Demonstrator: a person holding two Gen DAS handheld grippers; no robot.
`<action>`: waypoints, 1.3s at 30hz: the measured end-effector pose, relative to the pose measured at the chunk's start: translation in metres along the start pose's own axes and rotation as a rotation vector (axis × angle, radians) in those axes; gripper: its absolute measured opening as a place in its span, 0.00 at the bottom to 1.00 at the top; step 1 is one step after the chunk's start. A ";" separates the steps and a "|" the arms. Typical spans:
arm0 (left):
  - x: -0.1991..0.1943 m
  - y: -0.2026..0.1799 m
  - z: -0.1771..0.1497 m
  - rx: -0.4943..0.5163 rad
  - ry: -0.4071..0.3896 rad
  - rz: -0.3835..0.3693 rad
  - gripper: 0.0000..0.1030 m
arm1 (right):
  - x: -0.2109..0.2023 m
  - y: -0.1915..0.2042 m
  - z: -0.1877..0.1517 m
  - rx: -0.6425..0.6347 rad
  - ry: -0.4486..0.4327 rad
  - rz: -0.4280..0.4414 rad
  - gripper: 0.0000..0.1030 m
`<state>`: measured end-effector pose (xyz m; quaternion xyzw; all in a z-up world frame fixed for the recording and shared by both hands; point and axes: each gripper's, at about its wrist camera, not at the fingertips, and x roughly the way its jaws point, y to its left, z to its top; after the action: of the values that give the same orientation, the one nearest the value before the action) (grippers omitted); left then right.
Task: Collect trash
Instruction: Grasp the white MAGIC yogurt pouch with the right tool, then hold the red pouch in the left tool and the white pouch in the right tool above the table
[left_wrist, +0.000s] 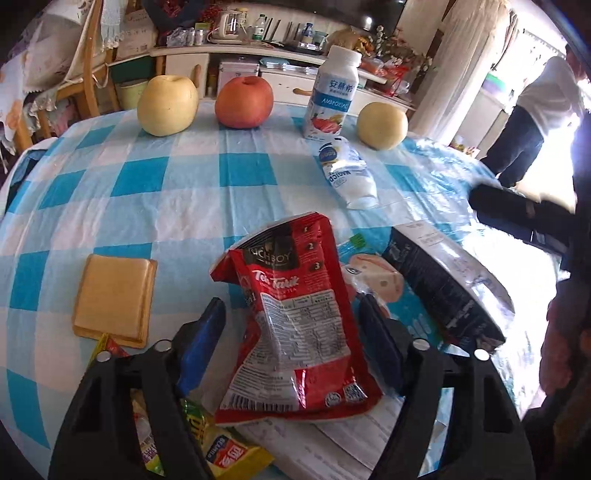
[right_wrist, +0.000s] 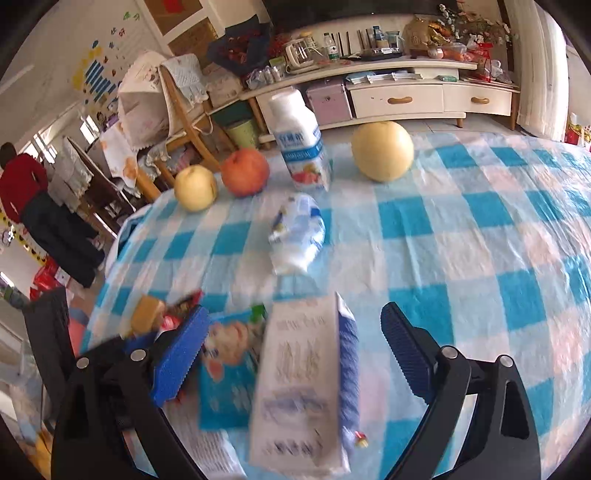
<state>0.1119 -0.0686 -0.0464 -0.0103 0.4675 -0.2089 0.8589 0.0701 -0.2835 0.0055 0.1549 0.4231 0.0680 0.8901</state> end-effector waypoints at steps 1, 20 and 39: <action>0.000 0.002 0.001 -0.011 0.000 0.002 0.69 | 0.009 0.002 0.008 0.011 0.008 -0.007 0.90; -0.007 0.026 0.004 -0.135 -0.021 -0.073 0.45 | 0.123 0.040 0.057 -0.181 0.171 -0.179 0.76; -0.024 0.035 0.002 -0.166 -0.065 -0.106 0.43 | 0.127 0.033 0.063 -0.195 0.157 -0.238 0.86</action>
<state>0.1143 -0.0287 -0.0338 -0.1126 0.4540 -0.2141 0.8575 0.1993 -0.2344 -0.0388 0.0109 0.4979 0.0147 0.8670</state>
